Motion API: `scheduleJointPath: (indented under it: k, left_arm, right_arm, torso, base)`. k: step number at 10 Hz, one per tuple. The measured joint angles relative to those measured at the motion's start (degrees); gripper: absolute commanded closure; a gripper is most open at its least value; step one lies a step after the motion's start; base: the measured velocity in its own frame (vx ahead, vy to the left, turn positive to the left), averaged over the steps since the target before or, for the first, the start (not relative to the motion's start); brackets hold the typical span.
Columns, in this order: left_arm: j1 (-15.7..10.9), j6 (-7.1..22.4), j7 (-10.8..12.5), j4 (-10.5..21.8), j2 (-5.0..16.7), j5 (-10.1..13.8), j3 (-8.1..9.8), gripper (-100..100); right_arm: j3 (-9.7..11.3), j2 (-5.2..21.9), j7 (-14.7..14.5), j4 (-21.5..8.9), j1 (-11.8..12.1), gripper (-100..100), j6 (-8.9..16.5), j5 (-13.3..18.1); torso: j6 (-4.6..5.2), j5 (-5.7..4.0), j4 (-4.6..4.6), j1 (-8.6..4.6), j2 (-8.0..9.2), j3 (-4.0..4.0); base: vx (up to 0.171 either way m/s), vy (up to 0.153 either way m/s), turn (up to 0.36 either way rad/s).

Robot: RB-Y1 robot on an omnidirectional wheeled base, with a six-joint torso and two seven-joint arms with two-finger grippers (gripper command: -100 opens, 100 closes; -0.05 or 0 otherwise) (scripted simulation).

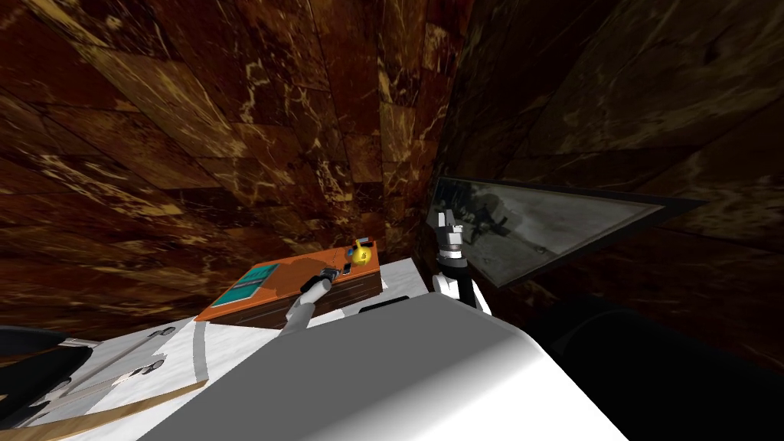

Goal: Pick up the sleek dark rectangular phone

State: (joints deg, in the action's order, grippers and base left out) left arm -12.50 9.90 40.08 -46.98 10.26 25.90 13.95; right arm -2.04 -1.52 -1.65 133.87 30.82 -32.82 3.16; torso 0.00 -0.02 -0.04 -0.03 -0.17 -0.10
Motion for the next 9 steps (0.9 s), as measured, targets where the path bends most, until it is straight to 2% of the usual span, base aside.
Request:
scheduleJointPath:
  k: [4, 5, 6, 8, 9]
  left_arm:
    - [-2.28, 2.07, 1.42, 5.33, 0.54, 1.75, -0.77, -100]
    - [-3.28, 3.13, 1.96, 7.00, 0.33, 1.80, -0.53, -100]
    - [-3.36, 4.66, 2.60, 6.90, 0.07, 1.05, 0.15, -100]
    - [-4.79, 5.05, 2.66, 10.15, 0.78, 3.24, -0.94, -100]
    - [-5.95, 6.17, 3.10, 12.30, 0.83, 3.99, -1.12, -100]
  right_arm:
    - [0.00, 0.00, 0.00, 0.00, 0.00, 0, 0.00, 0.00]
    - [0.00, 0.00, 0.00, 0.00, 0.00, 0, 0.00, 0.00]
    - [0.00, 0.00, 0.00, 0.00, 0.00, 0, 0.00, 0.00]
    - [0.00, 0.00, 0.00, 0.00, 0.00, 0, 0.00, 0.00]
    - [0.00, 0.00, 0.00, 0.00, 0.00, 0, 0.00, 0.00]
  torso:
    - [-0.01, 0.01, 0.01, 0.05, 0.06, 0.03]
    - [0.00, 0.01, 0.00, 0.04, 0.01, 0.01]
    - [-0.01, 0.01, 0.00, 0.05, 0.02, 0.01]
    - [-0.01, 0.01, 0.01, 0.07, 0.07, 0.04]
    - [-0.01, 0.01, -0.01, 0.08, -0.02, -0.01]
  base:
    - [0.029, -0.004, 0.021]
    - [0.041, -0.004, 0.019]
    - [0.019, -0.001, 0.002]
    - [0.042, 0.002, 0.041]
    - [0.075, 0.001, 0.044]
